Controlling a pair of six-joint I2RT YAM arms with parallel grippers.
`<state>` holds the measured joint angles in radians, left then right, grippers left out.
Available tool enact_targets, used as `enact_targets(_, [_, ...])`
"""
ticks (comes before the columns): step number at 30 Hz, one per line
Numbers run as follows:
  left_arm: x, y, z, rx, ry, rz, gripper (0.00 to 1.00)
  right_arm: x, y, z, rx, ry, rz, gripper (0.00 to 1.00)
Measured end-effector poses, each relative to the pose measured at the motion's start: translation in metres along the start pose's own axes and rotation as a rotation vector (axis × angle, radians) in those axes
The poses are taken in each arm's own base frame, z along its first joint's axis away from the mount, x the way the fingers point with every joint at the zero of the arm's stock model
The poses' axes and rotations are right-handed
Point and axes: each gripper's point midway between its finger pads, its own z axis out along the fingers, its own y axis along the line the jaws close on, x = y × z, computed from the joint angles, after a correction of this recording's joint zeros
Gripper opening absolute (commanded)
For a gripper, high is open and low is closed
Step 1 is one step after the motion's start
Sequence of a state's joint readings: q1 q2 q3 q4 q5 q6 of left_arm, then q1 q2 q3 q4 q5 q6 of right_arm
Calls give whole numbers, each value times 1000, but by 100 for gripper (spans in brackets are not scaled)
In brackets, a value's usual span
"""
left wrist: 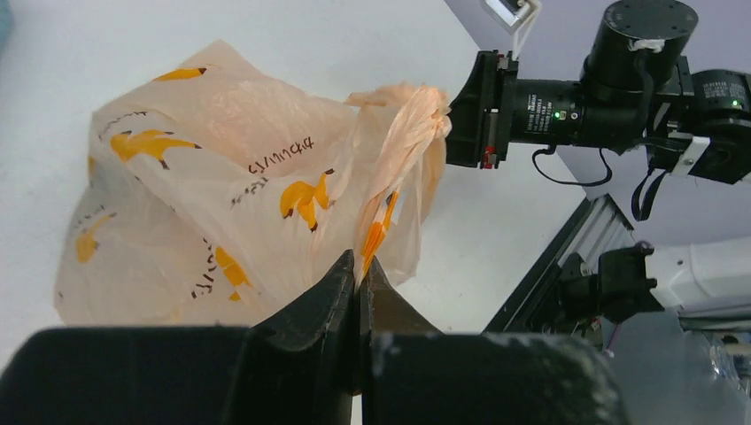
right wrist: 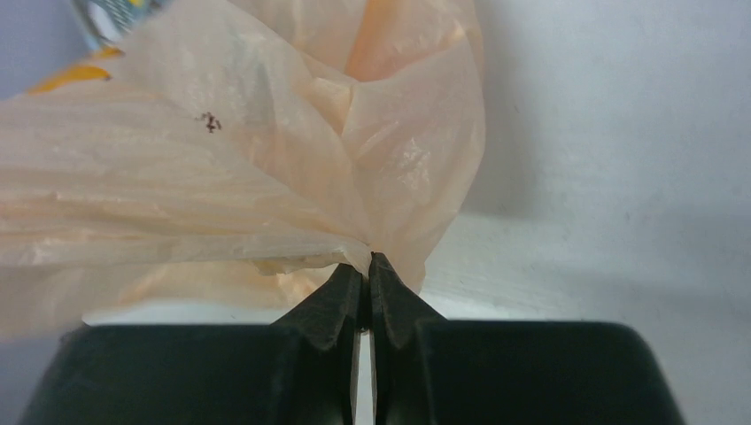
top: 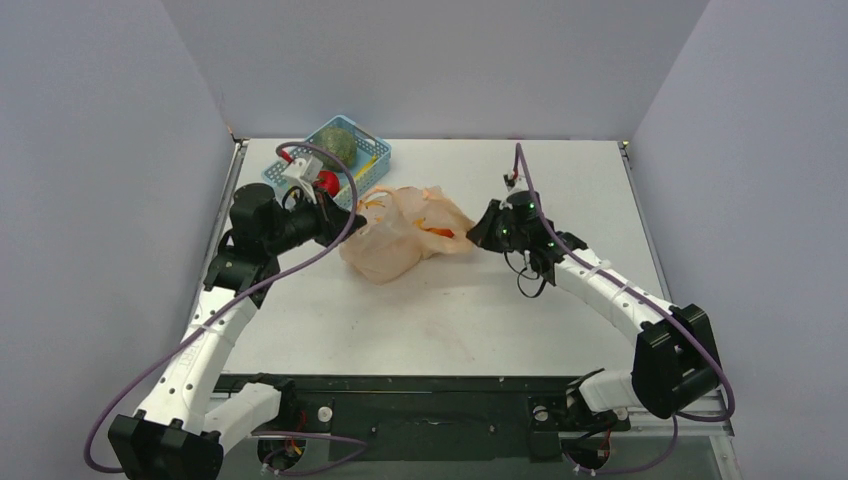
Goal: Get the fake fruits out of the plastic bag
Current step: Untie the plastic bag at the center of the board.
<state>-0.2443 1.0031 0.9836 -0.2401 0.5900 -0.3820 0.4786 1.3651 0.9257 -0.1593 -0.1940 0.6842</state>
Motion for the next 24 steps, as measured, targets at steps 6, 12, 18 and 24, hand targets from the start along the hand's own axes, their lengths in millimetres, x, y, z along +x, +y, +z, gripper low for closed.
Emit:
enact_targets(6, [44, 2, 6, 43, 88, 42, 0, 44, -22, -5, 92, 99, -99, 31])
enact_targets(12, [76, -5, 8, 92, 155, 89, 1, 27, -7, -50, 95, 2, -264, 68])
enact_targets(18, [94, -25, 10, 152, 210, 162, 4, 5, 19, -84, 38, -114, -371, 72])
enact_targets(24, [97, -26, 9, 148, 213, 203, 10, -18, 33, -83, 81, -146, -473, 74])
